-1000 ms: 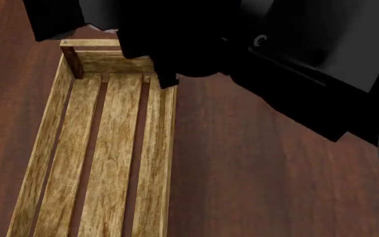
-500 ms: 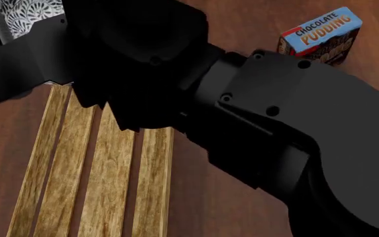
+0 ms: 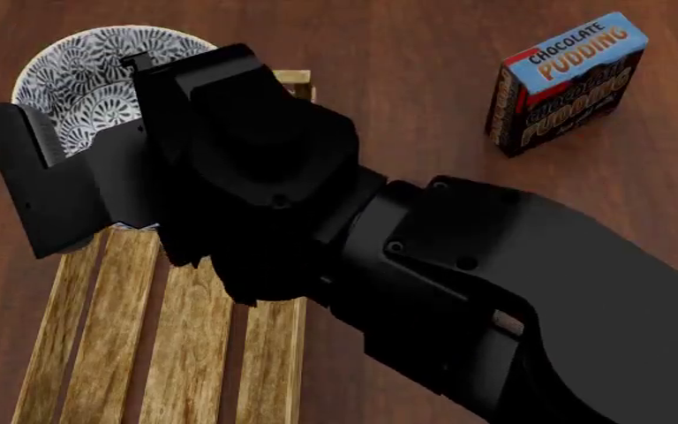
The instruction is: Stack the left bowl on the right bowl and place them in the tray.
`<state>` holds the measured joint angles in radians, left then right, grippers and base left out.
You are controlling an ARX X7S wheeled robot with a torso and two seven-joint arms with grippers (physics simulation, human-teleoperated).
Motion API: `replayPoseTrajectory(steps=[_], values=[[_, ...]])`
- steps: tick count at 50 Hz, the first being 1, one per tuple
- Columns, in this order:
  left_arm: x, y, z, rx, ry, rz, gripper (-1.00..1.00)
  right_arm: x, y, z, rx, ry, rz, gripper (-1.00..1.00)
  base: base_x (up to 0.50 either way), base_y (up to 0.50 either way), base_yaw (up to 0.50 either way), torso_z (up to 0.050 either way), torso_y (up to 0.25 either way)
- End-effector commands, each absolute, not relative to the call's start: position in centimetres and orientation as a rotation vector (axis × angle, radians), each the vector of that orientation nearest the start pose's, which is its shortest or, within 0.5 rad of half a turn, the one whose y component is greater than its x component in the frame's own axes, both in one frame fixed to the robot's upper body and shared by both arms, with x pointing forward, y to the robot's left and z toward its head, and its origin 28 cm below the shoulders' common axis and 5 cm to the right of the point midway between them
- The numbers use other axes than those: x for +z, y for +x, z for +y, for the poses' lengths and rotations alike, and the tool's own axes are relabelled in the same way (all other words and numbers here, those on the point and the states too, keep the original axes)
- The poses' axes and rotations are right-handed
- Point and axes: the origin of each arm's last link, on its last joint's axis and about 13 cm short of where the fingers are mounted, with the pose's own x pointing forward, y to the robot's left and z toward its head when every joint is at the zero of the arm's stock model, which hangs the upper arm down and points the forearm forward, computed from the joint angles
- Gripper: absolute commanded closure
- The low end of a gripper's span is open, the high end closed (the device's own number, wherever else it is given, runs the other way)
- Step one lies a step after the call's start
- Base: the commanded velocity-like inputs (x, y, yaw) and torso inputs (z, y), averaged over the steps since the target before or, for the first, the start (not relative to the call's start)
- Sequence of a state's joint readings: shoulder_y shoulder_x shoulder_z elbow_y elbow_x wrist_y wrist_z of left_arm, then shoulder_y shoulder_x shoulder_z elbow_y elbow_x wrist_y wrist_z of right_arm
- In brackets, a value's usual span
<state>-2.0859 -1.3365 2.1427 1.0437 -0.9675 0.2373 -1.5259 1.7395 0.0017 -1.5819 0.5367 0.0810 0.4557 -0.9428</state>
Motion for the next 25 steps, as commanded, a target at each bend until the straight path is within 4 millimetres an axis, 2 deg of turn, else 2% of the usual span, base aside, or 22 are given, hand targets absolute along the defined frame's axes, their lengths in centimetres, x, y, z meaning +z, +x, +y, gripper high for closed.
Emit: replayPoseTrajectory(steps=[1, 25], values=[[27.4, 13.1, 23.5, 0.164, 0.013, -0.598, -1.0, 32.7, 38.1, 3.8, 1.095, -1.722, 0.246, 1.0, 0.0, 0.0, 0.0, 0.0, 0.0], [27.1, 13.0, 23.7, 0.173, 0.014, -0.591, -1.0, 29.3, 38.5, 3.6, 1.145, -1.735, 0.346, 1.0, 0.0, 0.0, 0.0, 0.0, 0.001]])
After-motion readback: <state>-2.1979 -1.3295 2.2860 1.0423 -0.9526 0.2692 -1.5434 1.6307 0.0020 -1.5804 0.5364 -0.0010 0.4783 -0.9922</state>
